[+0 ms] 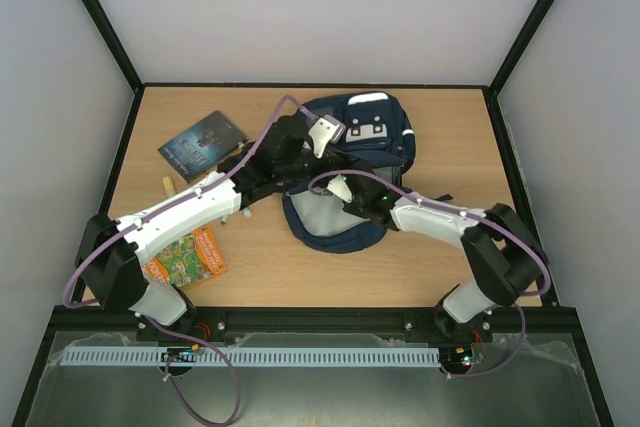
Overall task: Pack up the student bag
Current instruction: Place the book in the student bag, then move the student bag to the center of the board.
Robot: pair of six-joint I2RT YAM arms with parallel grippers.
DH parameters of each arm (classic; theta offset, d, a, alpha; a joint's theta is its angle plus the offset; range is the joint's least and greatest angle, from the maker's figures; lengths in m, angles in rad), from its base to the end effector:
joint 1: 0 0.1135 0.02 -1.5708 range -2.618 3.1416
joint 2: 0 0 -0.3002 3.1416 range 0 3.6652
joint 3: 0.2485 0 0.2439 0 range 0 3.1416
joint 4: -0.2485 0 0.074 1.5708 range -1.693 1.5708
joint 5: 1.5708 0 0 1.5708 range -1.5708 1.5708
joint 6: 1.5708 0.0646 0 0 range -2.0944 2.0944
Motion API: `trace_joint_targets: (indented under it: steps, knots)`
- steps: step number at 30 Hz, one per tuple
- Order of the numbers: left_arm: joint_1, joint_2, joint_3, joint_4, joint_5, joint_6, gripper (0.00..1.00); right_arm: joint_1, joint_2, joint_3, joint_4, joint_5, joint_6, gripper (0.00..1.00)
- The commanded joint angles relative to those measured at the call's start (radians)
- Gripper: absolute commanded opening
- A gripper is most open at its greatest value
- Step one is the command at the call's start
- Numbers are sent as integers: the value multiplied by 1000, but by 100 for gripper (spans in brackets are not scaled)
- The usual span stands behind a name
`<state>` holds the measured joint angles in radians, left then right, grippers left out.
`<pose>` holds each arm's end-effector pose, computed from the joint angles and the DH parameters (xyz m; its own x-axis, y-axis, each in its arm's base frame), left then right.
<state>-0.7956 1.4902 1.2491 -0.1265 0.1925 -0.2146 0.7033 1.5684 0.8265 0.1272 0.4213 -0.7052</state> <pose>0.2487 -0.2715 0.3651 -0.4216 0.1317 -0.8971 0.7535 0.6012 -0.2659 0.2785 0.2015 0.2215 -0.1176 -0.8752 -0.4692 -0.5405 0.4528 -0.7091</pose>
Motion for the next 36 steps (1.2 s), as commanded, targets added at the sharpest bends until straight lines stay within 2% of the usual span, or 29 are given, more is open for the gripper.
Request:
trace_joint_targets:
  steps: [1,9,16,19,22,24,27,29,31,33,36]
  knots:
    - [9,-16,28,77,39,-19,3,-22,-163,10,-288,-248,111,29]
    - [35,4,27,82,50,-38,3,-23,-397,-46,-591,-498,150,36]
    - [37,86,42,54,22,-22,2,-29,-587,-68,-683,-534,225,34]
    - [17,163,52,62,22,-43,2,-121,-667,-54,-624,-485,321,25]
    - [9,230,56,78,37,-96,4,-252,-730,-20,-571,-469,381,26]
    - [7,256,54,84,54,-116,11,-325,-736,14,-539,-465,434,26]
    - [-27,254,44,84,63,-103,35,-410,-694,51,-508,-547,532,37]
    - [-65,227,41,57,-32,-93,47,-444,-648,48,-480,-620,593,49]
    - [-92,191,38,18,-105,-87,54,-476,-626,13,-430,-690,618,59]
    - [-97,132,8,-11,-170,-104,59,-490,-635,-18,-402,-688,627,69]
    - [-90,41,-81,-30,-287,-115,68,-506,-702,-81,-347,-612,675,95]
